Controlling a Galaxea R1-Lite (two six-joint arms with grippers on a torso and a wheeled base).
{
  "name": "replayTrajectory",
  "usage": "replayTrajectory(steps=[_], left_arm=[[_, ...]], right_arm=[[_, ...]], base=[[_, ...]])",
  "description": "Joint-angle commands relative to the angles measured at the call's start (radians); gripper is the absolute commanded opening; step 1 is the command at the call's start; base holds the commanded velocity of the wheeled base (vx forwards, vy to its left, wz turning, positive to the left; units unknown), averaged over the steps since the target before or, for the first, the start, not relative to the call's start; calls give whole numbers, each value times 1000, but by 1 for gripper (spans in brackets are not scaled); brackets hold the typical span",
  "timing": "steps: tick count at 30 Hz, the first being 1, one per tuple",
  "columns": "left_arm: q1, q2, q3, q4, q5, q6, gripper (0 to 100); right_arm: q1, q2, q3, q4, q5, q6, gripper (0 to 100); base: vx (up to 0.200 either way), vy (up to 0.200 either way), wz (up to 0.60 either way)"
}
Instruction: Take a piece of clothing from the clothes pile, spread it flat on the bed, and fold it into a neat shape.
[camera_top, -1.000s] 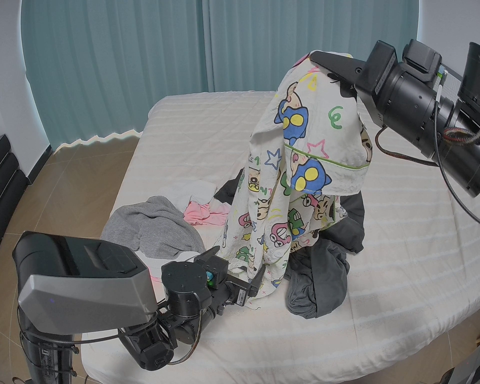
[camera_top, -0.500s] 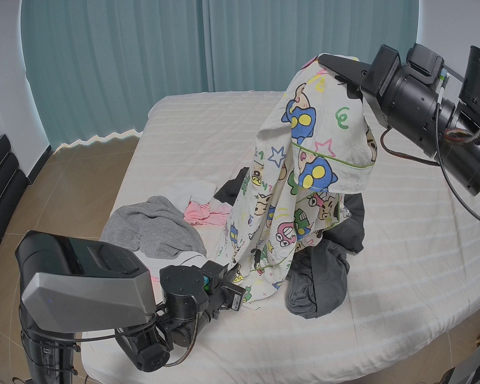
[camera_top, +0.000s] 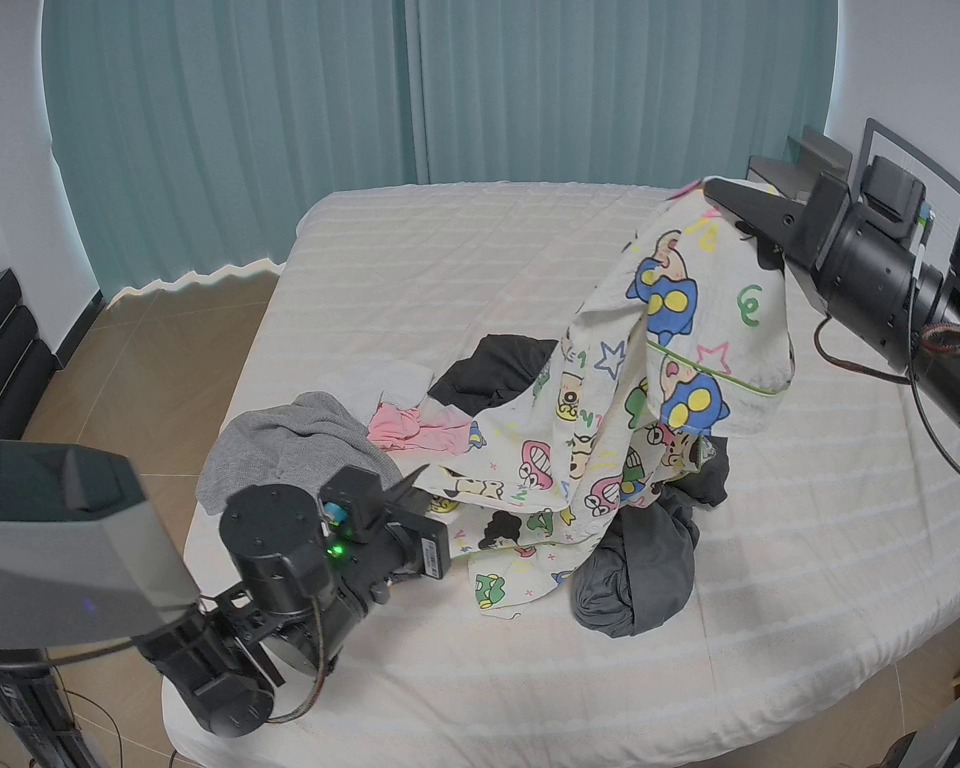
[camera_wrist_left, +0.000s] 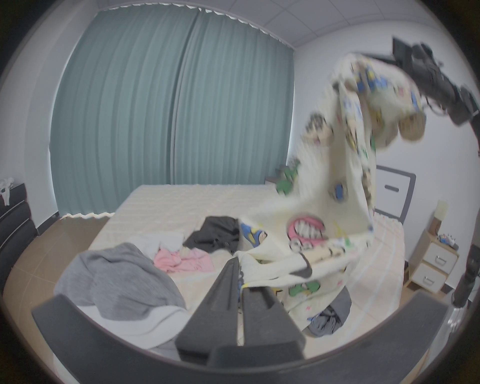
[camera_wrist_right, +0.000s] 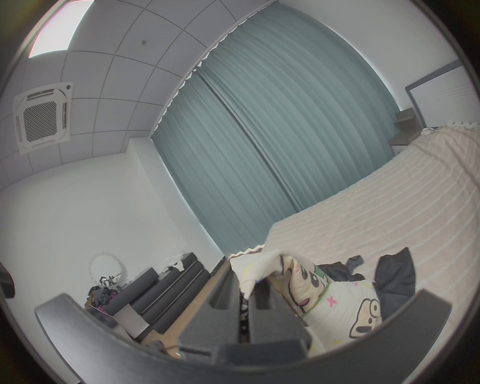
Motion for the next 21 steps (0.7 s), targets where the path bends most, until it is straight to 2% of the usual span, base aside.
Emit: replayTrajectory(steps=[1,5,9,13,17,21], left_arm=[[58,-184,46,-1,3,-5,0],[136,-286,41,7,3,3,0],[176,-356,30,47,1,7,0],[210,-494,-53,203,1,7,0],[224,-606,-186,401,1,7,0],[225,-674,-281,531,3,7,0]], right_arm=[[-96,-78,98,-1,7,0,0],[-171,-115,162,-1,35,0,0],[-211,-133,187,-1,35,-2,0],[-243,-174,204,0,35,-5,0],[-246,-222,228,2,35,-10,0],[-246,-257,241,5,36,-11,0]], base=[[0,0,0],[0,0,0],[0,0,0],[0,0,0],[0,0,0],[0,0,0]])
